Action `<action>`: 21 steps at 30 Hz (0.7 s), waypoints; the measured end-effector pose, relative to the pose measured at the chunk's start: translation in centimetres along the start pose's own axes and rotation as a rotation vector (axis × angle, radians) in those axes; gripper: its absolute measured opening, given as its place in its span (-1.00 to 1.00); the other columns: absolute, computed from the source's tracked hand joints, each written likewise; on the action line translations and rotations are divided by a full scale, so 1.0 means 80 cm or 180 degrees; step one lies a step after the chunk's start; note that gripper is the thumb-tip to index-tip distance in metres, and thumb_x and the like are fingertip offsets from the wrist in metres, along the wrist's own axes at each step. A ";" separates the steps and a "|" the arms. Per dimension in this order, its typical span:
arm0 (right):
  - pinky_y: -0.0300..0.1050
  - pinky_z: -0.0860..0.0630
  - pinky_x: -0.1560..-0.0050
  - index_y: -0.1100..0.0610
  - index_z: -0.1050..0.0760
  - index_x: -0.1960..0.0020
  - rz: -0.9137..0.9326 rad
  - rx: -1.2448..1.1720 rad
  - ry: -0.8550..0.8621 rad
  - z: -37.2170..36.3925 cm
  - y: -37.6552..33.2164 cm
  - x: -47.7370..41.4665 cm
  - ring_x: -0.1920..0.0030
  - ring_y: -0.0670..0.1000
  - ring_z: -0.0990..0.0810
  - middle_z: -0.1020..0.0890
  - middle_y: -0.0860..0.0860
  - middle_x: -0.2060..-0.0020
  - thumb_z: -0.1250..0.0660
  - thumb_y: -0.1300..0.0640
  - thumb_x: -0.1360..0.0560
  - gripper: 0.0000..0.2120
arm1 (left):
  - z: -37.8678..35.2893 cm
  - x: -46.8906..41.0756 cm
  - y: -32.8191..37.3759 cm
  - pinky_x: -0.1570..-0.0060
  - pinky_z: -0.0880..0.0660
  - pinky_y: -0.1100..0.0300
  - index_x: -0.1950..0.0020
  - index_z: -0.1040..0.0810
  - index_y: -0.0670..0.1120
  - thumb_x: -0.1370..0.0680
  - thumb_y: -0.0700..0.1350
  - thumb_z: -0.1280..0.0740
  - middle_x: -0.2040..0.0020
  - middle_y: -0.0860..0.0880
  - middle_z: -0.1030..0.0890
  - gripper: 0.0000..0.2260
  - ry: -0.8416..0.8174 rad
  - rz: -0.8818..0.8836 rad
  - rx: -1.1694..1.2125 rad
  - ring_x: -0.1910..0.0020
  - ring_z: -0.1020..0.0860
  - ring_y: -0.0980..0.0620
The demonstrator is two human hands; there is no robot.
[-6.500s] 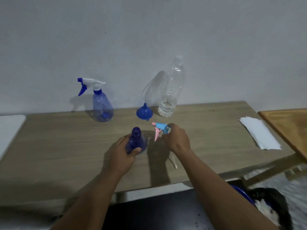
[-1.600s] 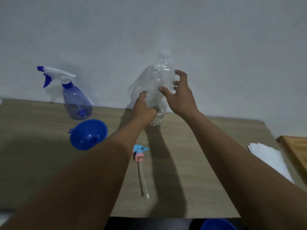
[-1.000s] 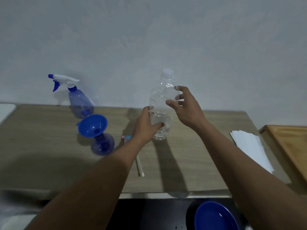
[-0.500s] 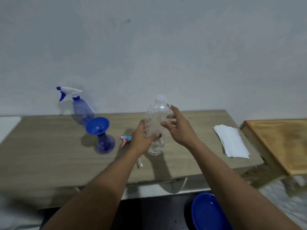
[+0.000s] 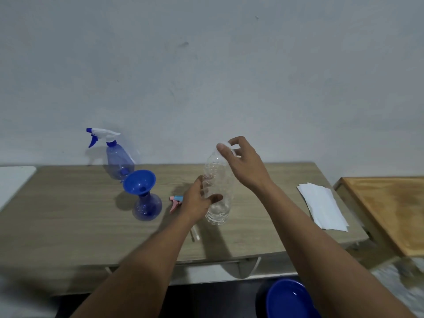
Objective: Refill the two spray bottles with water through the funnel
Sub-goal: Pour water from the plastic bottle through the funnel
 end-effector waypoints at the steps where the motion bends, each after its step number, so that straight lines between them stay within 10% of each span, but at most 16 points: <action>1: -0.21 -0.49 0.16 -0.08 -0.44 -0.15 0.0042 0.0094 0.0028 -0.001 0.001 -0.003 -0.06 -0.06 -0.63 -0.64 -0.03 -0.05 -0.34 -0.27 -0.52 -0.66 | 0.000 -0.001 -0.001 -0.28 -0.51 -0.01 -0.36 -0.45 0.06 -0.41 -0.13 -0.58 -0.25 0.05 -0.61 -0.43 -0.0004 -0.0006 0.0020 -0.25 -0.55 0.03; 13: 0.02 -0.52 -0.25 0.01 -0.52 -0.26 0.0303 -0.0197 -0.0071 -0.006 0.013 -0.014 -0.19 -0.06 -0.60 -0.65 -0.08 -0.12 -0.32 0.04 -0.62 -0.78 | -0.002 -0.010 -0.005 -0.28 -0.51 0.03 -0.17 -0.46 0.23 -0.39 -0.12 -0.59 -0.20 0.13 -0.60 -0.51 0.0044 -0.0095 0.0109 -0.24 -0.54 0.06; 21: -0.24 -0.46 0.01 0.05 -0.50 -0.24 0.0224 -0.0221 -0.0318 -0.001 -0.002 -0.020 0.05 -0.21 -0.60 -0.66 -0.05 -0.02 -0.30 0.03 -0.64 -0.79 | 0.003 -0.009 -0.004 -0.27 -0.50 0.06 -0.24 -0.45 0.18 -0.41 -0.12 -0.58 -0.18 0.16 -0.58 -0.49 0.0052 -0.0061 0.0094 -0.24 -0.53 0.06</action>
Point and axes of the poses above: each hand's wrist, its own x-axis away from the middle knuckle, its own z-axis out of the back of the hand, y = z × x, the point moved 1 cm from there along -x, towards the middle knuckle
